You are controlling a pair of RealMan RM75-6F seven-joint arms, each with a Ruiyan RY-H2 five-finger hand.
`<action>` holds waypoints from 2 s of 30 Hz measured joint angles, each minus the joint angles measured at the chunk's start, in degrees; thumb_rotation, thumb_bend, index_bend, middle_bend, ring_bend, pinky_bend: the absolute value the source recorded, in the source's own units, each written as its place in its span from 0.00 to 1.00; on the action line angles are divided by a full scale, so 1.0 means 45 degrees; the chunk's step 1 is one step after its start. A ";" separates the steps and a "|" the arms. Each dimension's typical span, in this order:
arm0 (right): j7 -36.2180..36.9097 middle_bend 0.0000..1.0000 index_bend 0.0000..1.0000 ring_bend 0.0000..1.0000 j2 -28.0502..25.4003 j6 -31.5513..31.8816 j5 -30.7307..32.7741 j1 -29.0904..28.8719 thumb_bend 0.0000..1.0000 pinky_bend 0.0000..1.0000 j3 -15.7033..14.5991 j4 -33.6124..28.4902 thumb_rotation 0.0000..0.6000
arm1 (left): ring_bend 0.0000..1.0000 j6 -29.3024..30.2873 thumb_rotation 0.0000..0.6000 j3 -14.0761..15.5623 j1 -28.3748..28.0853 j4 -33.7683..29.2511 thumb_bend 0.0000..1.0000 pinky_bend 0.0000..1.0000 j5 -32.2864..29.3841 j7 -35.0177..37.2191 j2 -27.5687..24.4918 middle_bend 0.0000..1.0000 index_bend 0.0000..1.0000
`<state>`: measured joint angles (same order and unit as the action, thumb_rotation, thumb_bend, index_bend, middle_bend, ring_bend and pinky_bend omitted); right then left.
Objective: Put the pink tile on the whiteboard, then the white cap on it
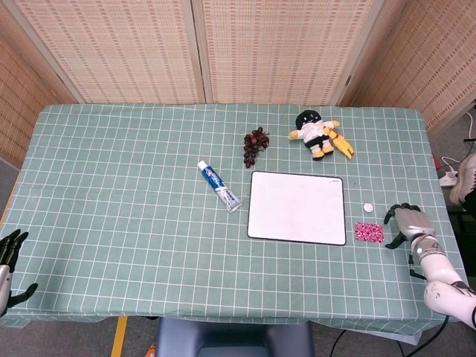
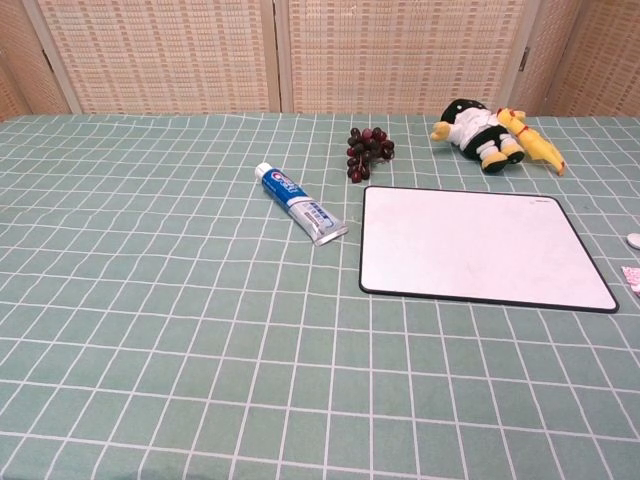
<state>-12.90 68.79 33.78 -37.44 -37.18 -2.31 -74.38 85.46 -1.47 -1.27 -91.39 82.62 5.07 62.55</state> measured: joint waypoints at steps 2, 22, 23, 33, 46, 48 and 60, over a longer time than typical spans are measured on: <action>-0.0002 0.12 0.38 0.00 0.0045 0.0017 -0.0086 -0.0019 0.01 0.04 0.0001 0.0004 1.00 | 0.00 0.0010 1.00 0.0006 0.0005 -0.0011 0.16 0.00 0.0042 -0.0064 0.0014 0.00 0.00; -0.0468 0.11 0.34 0.00 0.0727 -0.0437 0.0361 -0.0628 0.01 0.04 -0.0229 0.0692 1.00 | 0.00 0.0139 1.00 -0.0088 0.0201 0.0170 0.16 0.00 -0.0131 0.0202 0.0042 0.00 0.00; -0.0489 0.11 0.34 0.00 0.0753 -0.0432 0.0402 -0.0654 0.01 0.04 -0.0238 0.0709 1.00 | 0.00 0.0158 1.00 -0.0092 0.0212 0.0182 0.16 0.00 -0.0132 0.0212 0.0047 0.00 0.00; -0.0652 0.11 0.35 0.00 0.0967 -0.0515 0.0677 -0.0877 0.01 0.04 -0.0345 0.0917 1.00 | 0.00 0.0451 1.00 -0.0139 0.0368 0.0297 0.16 0.00 -0.0088 0.0312 0.0145 0.00 0.00; -0.0895 0.10 0.36 0.00 0.1114 -0.0223 0.0918 -0.0959 0.01 0.04 -0.0595 0.0926 1.00 | 0.00 0.0382 1.00 -0.0194 0.0409 0.0252 0.16 0.00 -0.0181 0.0305 0.0146 0.00 0.00; -0.0939 0.10 0.36 0.00 0.1136 -0.0149 0.0921 -0.0959 0.01 0.04 -0.0610 0.0928 1.00 | 0.00 0.0393 1.00 -0.0202 0.0419 0.0260 0.16 0.00 -0.0181 0.0325 0.0145 0.00 0.00; -0.1337 0.10 0.41 0.00 0.1495 0.1421 0.0234 -0.0465 0.01 0.04 -0.0573 0.0843 1.00 | 0.00 0.0467 1.00 -0.0211 0.0454 0.0335 0.16 0.00 -0.0019 0.0572 0.0144 0.00 0.00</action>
<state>-18.92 75.51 40.17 -36.39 -39.28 -4.89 -70.59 87.56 -2.42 0.78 -89.88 82.53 7.65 63.20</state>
